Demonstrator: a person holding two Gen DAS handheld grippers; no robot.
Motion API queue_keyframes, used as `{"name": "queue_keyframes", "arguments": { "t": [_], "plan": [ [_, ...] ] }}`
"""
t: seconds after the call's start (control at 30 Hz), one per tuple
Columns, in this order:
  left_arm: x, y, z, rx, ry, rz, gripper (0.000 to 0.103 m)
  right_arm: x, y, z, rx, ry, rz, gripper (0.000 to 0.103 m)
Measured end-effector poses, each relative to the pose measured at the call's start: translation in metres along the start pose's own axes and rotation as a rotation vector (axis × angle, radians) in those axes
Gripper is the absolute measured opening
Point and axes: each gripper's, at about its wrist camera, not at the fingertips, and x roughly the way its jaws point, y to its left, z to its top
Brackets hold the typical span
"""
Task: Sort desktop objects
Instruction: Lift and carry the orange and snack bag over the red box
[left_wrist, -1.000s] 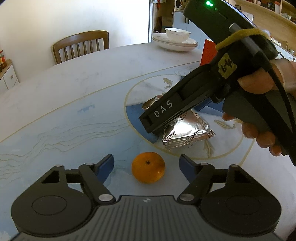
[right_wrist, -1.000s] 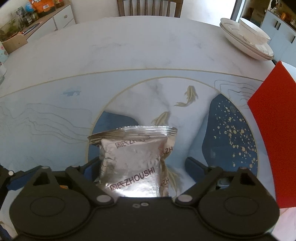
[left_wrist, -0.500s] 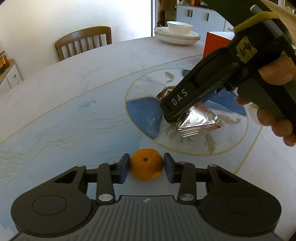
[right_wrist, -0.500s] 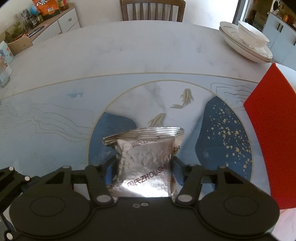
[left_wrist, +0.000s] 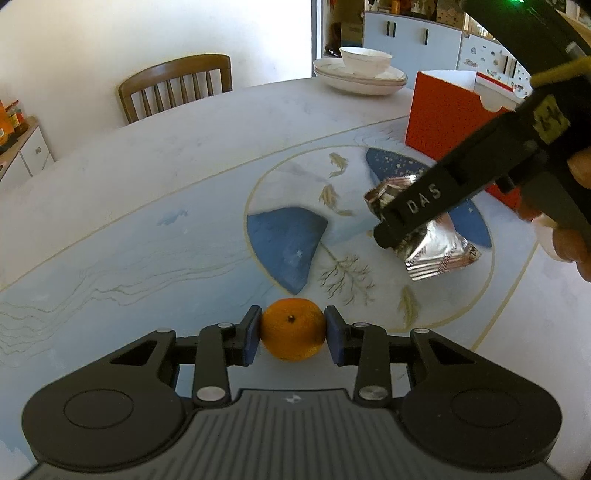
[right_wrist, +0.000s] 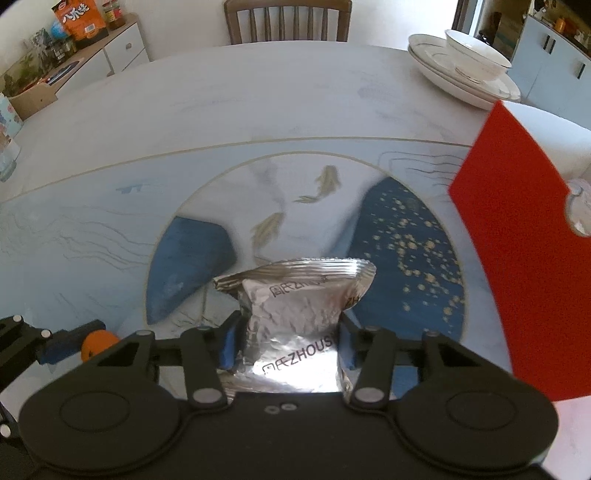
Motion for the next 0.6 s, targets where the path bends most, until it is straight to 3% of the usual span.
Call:
{"name": "queue_keyframes", "arguments": {
  "t": [0.6],
  "plan": [
    [-0.023,-0.042,0.047,-0.043,-0.052,0.005,0.035,-0.054,-0.055,0.005,-0.009,-0.066,0.077,0.05]
  ]
}}
